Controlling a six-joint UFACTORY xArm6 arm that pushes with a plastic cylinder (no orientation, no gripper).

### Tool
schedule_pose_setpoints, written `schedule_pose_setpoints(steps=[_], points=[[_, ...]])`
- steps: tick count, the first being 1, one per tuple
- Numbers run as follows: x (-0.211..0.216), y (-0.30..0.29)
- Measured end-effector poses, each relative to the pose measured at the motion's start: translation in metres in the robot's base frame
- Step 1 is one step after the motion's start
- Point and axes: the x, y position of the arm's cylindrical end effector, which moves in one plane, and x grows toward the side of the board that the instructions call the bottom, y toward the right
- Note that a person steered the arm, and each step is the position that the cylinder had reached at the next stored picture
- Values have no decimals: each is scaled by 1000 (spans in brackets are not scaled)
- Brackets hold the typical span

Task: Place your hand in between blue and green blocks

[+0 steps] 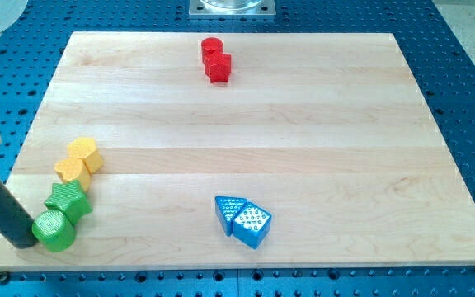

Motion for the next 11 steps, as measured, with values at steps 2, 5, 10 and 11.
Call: schedule_pose_setpoints(steps=[2, 5, 10, 11], points=[[0, -1], [-149, -58], [-109, 143], [-43, 143]])
